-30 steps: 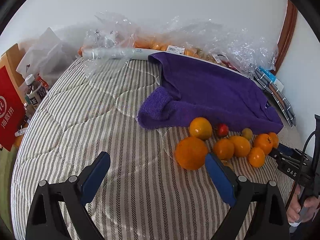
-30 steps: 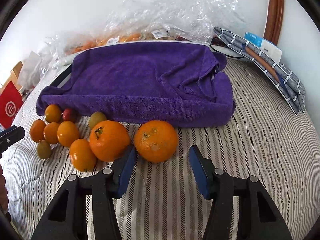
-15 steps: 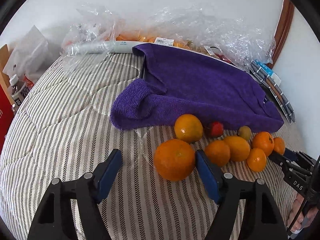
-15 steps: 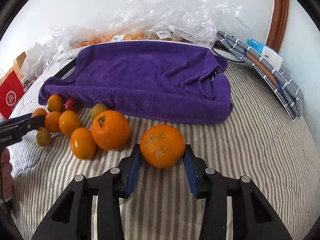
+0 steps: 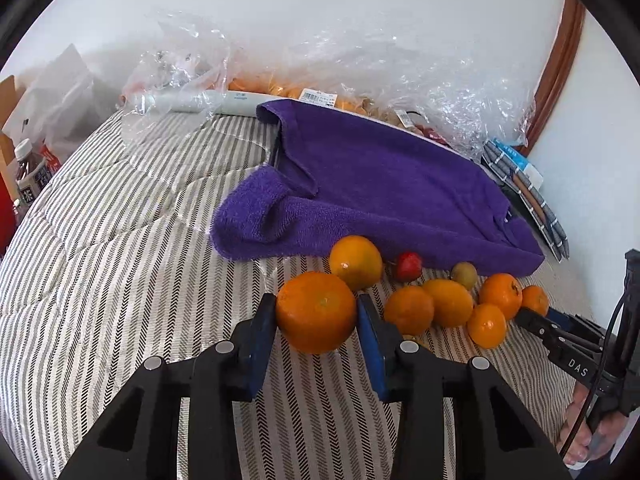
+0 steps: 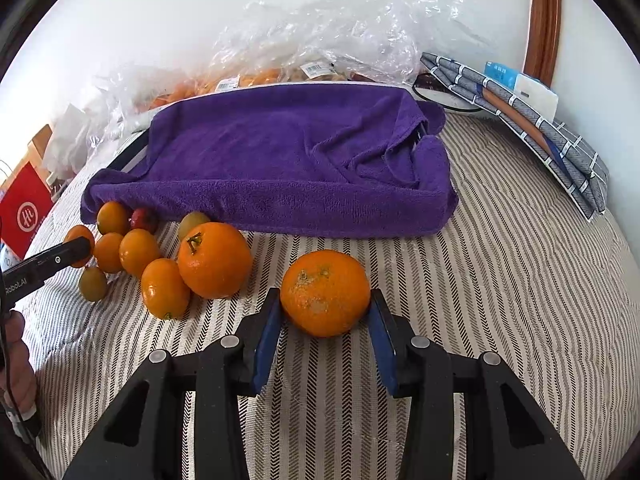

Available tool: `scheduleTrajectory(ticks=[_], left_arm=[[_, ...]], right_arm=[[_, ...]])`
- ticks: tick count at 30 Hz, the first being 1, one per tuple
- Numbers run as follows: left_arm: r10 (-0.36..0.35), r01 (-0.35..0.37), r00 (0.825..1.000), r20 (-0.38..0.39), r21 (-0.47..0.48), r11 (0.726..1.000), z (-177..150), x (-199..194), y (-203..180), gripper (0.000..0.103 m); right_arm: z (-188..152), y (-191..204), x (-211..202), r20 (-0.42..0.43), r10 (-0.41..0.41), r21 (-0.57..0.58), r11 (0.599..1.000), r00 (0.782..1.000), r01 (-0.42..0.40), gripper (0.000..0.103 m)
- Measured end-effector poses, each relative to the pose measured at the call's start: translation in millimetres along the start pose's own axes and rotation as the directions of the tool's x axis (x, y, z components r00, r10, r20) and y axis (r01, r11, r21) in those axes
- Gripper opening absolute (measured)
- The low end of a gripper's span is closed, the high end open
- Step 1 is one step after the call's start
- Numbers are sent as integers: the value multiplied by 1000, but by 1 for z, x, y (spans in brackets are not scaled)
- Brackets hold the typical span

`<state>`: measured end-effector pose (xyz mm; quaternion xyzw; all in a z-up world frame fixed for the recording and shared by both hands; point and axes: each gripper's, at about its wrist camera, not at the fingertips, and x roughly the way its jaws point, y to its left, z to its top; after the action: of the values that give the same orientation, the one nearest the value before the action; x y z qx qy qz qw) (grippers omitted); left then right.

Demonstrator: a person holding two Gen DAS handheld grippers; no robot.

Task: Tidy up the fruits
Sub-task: 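Grasp a large orange with the left gripper while the right gripper grasps another large orange, then carry the held oranges with both grippers over the purple towel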

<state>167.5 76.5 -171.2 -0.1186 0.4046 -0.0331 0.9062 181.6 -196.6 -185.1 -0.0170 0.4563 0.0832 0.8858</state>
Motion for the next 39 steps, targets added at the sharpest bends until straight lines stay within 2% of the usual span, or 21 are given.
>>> scheduleTrajectory(ticks=[11, 18, 21, 24, 27, 39], left_arm=[[-4, 4, 997, 76, -6, 1000, 0, -13, 2, 38], [-21, 23, 993, 112, -13, 1000, 1, -21, 3, 38], [-24, 28, 991, 128, -31, 999, 2, -24, 6, 38], [12, -7, 990, 143, -37, 999, 3, -26, 6, 38], [8, -1, 988, 154, -45, 999, 7, -29, 5, 38], [-14, 23, 977, 213, -38, 999, 65, -42, -21, 38]], right_arm=[[-5, -9, -18, 85, 19, 33, 999, 996, -22, 42], [-11, -13, -31, 104, 10, 58, 998, 995, -16, 42], [-8, -13, -40, 123, 5, 65, 998, 992, -13, 42], [0, -14, -47, 133, 0, 70, 998, 991, -10, 42], [9, -13, -52, 151, 18, 72, 997, 988, -29, 42], [56, -6, -62, 220, 36, 42, 998, 975, -46, 42]])
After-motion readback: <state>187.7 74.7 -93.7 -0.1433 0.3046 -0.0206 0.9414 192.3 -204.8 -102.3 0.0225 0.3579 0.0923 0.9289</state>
